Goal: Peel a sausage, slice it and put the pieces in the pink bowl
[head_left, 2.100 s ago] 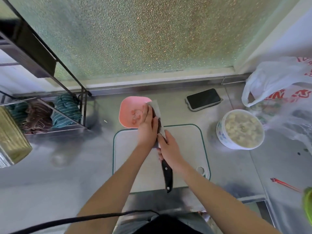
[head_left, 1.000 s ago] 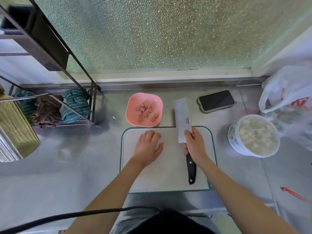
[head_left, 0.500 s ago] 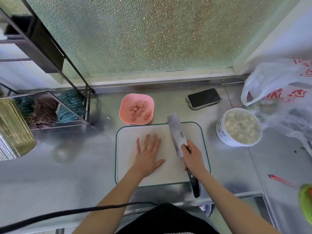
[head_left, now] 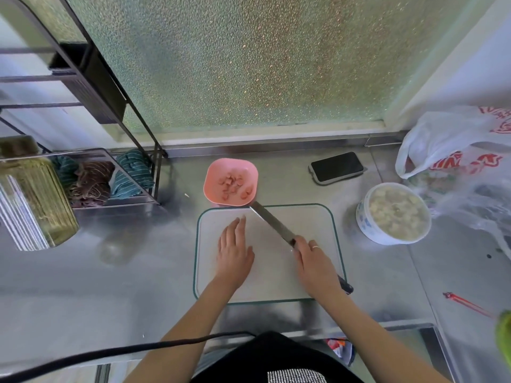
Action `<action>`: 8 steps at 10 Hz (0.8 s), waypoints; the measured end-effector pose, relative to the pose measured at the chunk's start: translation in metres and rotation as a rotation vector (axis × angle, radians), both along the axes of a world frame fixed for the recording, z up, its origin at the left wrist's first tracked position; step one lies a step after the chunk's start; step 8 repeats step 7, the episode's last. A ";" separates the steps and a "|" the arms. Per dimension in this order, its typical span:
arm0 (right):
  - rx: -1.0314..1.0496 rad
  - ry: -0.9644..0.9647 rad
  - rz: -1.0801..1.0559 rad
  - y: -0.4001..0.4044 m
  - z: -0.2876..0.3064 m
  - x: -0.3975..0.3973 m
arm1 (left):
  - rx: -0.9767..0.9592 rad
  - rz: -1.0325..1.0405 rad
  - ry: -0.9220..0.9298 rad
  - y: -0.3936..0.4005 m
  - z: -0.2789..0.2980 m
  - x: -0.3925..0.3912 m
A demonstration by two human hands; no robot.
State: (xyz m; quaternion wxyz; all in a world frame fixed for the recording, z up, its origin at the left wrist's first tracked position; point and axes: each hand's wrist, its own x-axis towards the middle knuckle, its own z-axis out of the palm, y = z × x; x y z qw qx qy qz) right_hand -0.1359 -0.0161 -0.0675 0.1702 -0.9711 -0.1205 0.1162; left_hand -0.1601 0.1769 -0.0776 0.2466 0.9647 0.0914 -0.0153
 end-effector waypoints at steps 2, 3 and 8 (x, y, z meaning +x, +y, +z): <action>-0.185 -0.058 0.188 -0.002 -0.019 -0.004 | 0.021 0.005 0.055 0.018 0.004 -0.016; -0.189 -0.027 0.232 -0.001 -0.020 -0.002 | 0.057 -0.021 0.081 0.025 -0.004 -0.026; 0.162 0.112 0.124 -0.008 -0.013 0.003 | 0.114 -0.042 -0.045 0.034 -0.030 -0.037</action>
